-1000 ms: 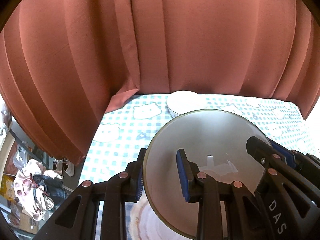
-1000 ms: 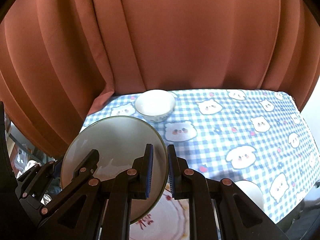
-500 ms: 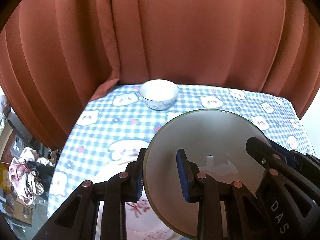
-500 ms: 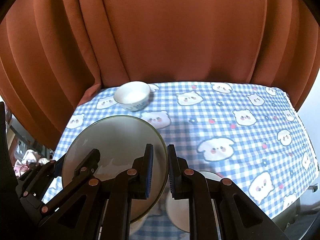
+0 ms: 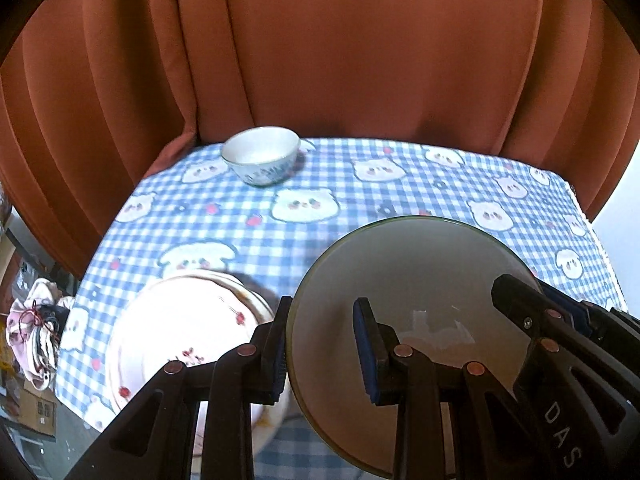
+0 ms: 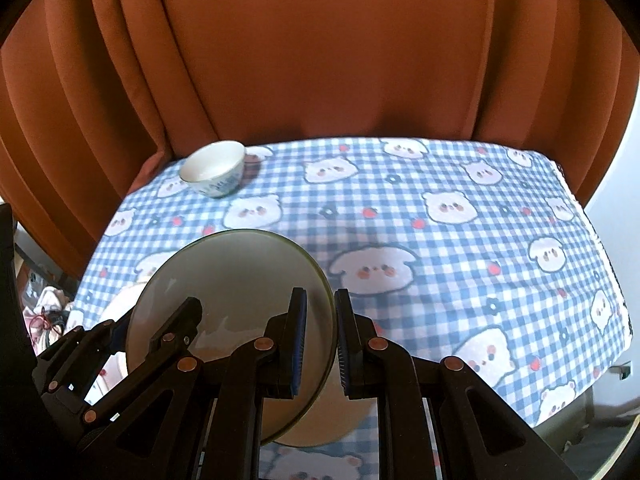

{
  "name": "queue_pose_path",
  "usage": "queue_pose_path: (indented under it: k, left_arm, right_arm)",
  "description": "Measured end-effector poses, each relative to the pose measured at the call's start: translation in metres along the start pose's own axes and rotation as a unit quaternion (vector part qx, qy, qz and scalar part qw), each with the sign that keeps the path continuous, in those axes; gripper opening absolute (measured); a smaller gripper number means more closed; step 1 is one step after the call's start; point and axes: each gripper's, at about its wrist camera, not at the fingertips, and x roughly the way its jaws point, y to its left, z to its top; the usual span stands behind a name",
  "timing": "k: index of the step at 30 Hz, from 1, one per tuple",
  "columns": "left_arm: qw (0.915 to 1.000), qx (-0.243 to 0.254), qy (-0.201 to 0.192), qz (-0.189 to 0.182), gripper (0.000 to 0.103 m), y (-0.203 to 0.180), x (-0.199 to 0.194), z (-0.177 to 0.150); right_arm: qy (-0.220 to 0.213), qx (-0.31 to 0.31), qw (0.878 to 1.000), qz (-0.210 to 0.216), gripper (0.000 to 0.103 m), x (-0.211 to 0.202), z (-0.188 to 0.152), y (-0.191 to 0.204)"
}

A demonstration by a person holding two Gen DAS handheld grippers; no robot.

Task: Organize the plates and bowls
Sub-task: 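Carry the white bowl with the right tool beside the plate stack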

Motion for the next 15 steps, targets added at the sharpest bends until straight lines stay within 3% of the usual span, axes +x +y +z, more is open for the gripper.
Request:
queue_pose_path:
  k: [15]
  left_arm:
    - [0.9981, -0.004, 0.059, 0.018, 0.028, -0.027, 0.034, -0.027]
  right_arm:
    - [0.065, -0.004, 0.998, 0.016, 0.017, 0.042, -0.026, -0.036]
